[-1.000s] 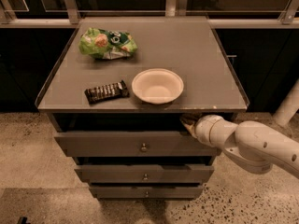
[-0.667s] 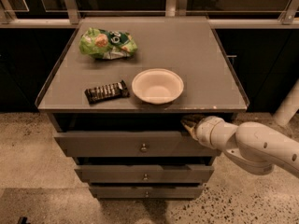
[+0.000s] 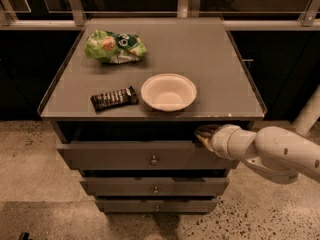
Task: Open top drawer
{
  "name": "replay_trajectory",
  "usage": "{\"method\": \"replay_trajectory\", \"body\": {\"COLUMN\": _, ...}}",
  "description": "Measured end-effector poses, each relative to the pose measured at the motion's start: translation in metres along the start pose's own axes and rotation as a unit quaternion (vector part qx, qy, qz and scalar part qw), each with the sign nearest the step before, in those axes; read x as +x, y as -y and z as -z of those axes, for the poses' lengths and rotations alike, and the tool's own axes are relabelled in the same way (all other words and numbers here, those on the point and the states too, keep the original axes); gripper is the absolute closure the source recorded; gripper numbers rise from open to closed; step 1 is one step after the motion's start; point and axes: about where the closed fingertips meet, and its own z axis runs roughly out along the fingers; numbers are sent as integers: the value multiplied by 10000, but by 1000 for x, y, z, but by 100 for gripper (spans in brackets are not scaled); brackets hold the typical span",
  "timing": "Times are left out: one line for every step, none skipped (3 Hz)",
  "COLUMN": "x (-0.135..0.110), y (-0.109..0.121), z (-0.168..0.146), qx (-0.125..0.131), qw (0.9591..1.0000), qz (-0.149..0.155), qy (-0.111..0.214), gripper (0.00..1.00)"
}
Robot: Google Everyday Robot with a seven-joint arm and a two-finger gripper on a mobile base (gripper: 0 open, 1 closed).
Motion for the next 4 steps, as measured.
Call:
{"method": "replay_trajectory", "body": {"x": -3, "y": -10, "z": 3, "qx": -244, "qw": 9996, "qz": 55, "qy": -138, "gripper": 100}}
{"method": "replay_trajectory", "body": {"x": 1, "y": -17, "z": 17, "qx": -535, "qw": 9980, "qz": 12, "qy": -340, "gripper": 100}}
{"method": "replay_trajectory", "body": {"x": 3, "y": -26, "z": 53, "qx": -1004, "qw": 9921, "qz": -39, "qy": -756, "gripper": 100}}
{"method": "replay_trajectory", "body": {"x": 7, "y": -39, "z": 83, "qx": -1486, "qw": 9840, "qz": -152, "qy": -971, "gripper": 100}}
